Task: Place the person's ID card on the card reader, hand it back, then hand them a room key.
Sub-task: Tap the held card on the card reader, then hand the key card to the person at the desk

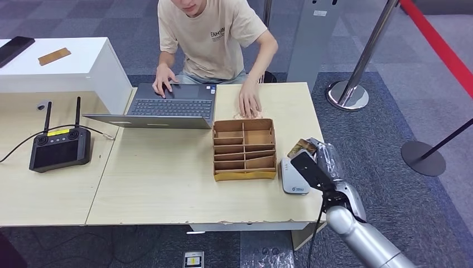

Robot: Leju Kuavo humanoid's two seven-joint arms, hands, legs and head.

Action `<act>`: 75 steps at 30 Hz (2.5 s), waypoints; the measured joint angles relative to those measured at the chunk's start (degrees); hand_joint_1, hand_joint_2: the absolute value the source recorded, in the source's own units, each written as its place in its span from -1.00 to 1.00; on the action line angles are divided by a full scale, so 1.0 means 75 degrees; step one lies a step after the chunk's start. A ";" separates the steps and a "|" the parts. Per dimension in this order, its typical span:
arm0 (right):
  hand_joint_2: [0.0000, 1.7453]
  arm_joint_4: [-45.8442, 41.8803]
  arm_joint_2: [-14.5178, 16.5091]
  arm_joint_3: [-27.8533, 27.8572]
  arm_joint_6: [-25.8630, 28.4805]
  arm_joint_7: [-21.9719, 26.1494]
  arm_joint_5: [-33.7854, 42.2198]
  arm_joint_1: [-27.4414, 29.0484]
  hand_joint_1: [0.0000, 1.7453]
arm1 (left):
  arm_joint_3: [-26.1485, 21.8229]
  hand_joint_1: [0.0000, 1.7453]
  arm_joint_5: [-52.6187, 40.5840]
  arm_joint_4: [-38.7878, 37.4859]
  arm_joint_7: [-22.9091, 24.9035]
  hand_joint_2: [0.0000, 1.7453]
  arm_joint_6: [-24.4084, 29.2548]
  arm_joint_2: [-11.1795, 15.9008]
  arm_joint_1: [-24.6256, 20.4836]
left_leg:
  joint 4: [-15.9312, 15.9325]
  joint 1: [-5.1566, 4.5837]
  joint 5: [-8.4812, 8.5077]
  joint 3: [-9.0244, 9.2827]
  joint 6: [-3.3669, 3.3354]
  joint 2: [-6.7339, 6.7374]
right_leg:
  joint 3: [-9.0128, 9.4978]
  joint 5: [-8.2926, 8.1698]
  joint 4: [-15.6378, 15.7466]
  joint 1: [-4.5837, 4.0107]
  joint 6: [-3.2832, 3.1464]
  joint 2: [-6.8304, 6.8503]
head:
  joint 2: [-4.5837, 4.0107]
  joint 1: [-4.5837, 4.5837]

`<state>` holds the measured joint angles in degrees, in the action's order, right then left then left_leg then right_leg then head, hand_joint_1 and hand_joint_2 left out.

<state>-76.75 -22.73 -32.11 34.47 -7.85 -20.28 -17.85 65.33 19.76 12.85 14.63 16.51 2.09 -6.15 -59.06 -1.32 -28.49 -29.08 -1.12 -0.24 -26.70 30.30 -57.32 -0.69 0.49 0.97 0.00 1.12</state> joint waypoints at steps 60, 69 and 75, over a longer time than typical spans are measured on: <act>1.00 -0.0788 -0.0423 0.1326 -0.0168 -0.1051 -0.1101 -0.0222 1.00 | 0.0000 -1.00 -0.0168 -0.0026 0.0046 -1.00 -0.0027 0.0015 -0.0002 | -0.0002 -0.0003 0.0036 0.0003 -0.0007 0.0010 | -0.0002 -0.0045 0.0001 0.0003 0.0006 -0.0009 | 0.0000 0.0001; 1.00 -0.2447 -0.0547 0.1321 -0.0677 -0.1002 -0.1146 -0.0621 1.00 | 0.0000 -1.00 -0.0261 -0.0038 -0.0017 -1.00 -0.0052 0.0024 -0.0008 | 0.0000 -0.0001 0.0038 -0.0011 -0.0007 0.0011 | -0.0011 -0.0044 -0.0001 0.0001 0.0005 -0.0009 | -0.0001 0.0002; 1.00 -0.2620 -0.0392 0.1035 -0.1021 -0.0942 -0.1652 -0.1288 1.00 | 0.0007 -1.00 -0.0348 -0.0038 -0.0039 -1.00 -0.0052 0.0022 -0.0023 | 0.0000 -0.0002 0.0043 -0.0020 -0.0008 0.0010 | -0.0018 -0.0045 -0.0002 0.0001 0.0005 -0.0009 | 0.0000 0.0001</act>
<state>-96.39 -25.66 -24.35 26.81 -14.92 -32.67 -27.51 65.39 17.15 12.57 14.34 16.11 2.26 -6.32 -59.06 -1.33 -28.16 -29.23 -1.18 -0.16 -26.83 29.96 -57.33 -0.68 0.53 0.90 0.00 1.13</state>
